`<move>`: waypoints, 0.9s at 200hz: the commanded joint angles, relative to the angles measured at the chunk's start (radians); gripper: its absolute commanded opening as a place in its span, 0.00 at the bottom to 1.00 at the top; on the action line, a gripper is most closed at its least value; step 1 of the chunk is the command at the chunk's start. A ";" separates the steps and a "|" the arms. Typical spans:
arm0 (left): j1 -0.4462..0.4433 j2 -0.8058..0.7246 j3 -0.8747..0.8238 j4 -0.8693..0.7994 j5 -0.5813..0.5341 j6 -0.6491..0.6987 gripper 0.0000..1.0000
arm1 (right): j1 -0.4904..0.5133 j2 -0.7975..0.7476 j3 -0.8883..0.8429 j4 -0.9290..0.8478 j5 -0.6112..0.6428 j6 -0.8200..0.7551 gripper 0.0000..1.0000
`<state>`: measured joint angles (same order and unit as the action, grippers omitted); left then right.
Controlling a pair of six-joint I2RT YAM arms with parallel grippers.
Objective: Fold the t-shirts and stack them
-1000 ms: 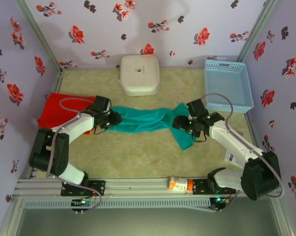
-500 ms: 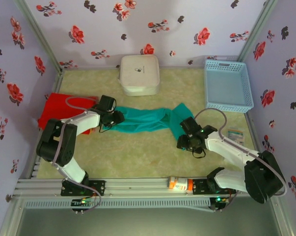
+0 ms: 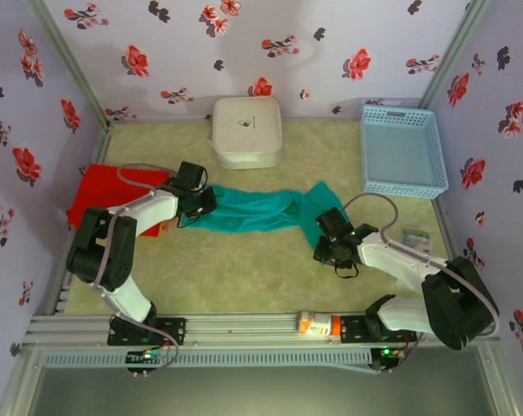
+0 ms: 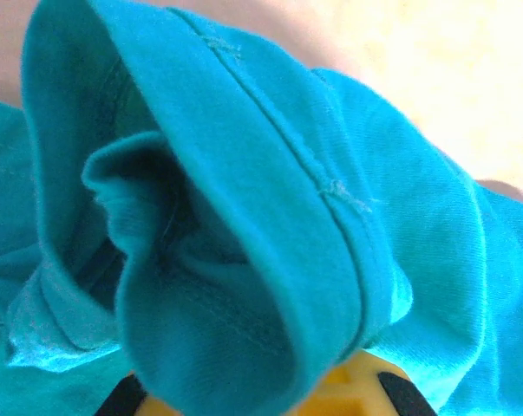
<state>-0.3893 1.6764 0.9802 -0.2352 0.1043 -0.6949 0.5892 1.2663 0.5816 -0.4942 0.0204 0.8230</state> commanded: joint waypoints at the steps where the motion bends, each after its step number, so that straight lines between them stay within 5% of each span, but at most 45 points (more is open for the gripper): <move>1: -0.002 -0.012 0.078 -0.068 -0.020 0.053 0.00 | 0.002 0.045 0.010 0.069 0.005 0.021 0.20; 26: 0.020 0.031 0.158 -0.122 -0.016 0.091 0.00 | -0.043 0.090 0.070 0.083 0.010 -0.017 0.00; 119: 0.148 0.186 0.632 -0.280 0.043 0.219 0.00 | -0.340 0.249 0.550 -0.027 0.007 -0.240 0.00; 145: 0.149 0.108 0.678 -0.358 0.050 0.241 0.00 | -0.354 0.171 0.561 -0.043 0.009 -0.276 0.00; 180: 0.142 -0.129 0.486 -0.385 0.107 0.183 0.00 | -0.356 0.046 0.506 -0.153 -0.062 -0.303 0.00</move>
<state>-0.2405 1.7256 1.5742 -0.5400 0.1612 -0.4946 0.2371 1.4067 1.1259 -0.5236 -0.0029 0.5659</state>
